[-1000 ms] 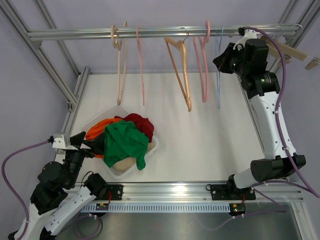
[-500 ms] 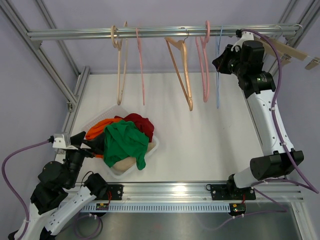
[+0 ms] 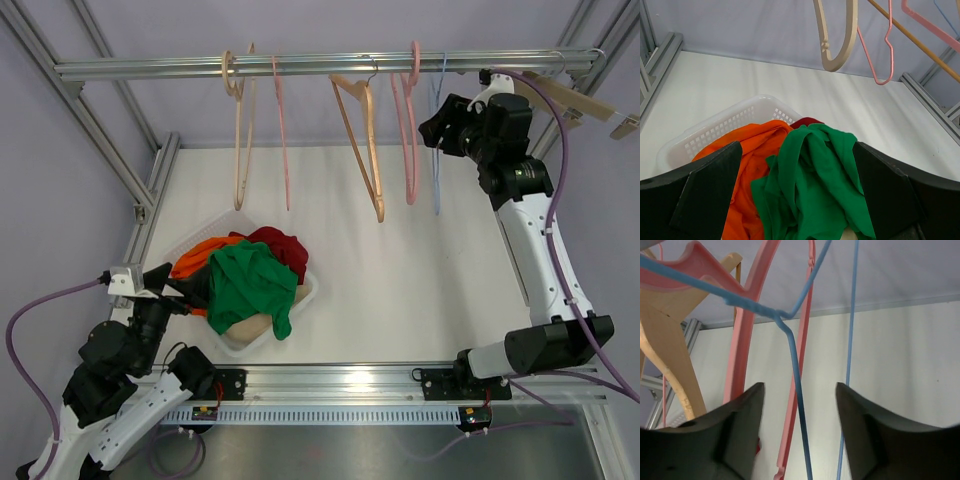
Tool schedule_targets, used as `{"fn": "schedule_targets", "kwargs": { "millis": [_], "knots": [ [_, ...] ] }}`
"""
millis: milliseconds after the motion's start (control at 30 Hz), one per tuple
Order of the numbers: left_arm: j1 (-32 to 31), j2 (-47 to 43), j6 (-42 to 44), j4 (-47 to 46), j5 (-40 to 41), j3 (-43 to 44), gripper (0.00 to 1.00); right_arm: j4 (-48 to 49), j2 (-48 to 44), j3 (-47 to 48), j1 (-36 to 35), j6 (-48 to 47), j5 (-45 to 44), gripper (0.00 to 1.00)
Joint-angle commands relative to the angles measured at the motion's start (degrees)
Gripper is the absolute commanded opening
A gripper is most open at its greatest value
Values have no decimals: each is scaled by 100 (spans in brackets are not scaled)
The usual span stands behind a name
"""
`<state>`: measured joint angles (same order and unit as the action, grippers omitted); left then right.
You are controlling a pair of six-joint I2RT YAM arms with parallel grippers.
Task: Remove the t-shirt from the hanger
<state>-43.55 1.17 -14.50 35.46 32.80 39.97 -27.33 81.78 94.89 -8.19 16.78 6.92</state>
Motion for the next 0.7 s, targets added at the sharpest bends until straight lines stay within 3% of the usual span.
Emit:
{"fn": "schedule_targets", "kwargs": {
  "millis": [0, 100, 200, 467, 667],
  "knots": [
    [13, 41, 132, -198, 139, -15, 99, 79, -636, -23, 36, 159, -173, 73],
    [22, 59, 114, -189, 280, -15, 99, 87, -1268, -391, 36, 466, -77, 90],
    [74, 68, 97, -189, 333, -15, 99, 464, -2216, -1295, 36, 844, -59, 99],
    [127, 103, 132, -180, 463, 20, 99, 861, -5002, -3859, 36, 1600, -243, 99],
    [145, -3, 141, -154, 815, -68, 99, 282, -6524, -5435, 36, 1742, -646, 100]
  ]
}}
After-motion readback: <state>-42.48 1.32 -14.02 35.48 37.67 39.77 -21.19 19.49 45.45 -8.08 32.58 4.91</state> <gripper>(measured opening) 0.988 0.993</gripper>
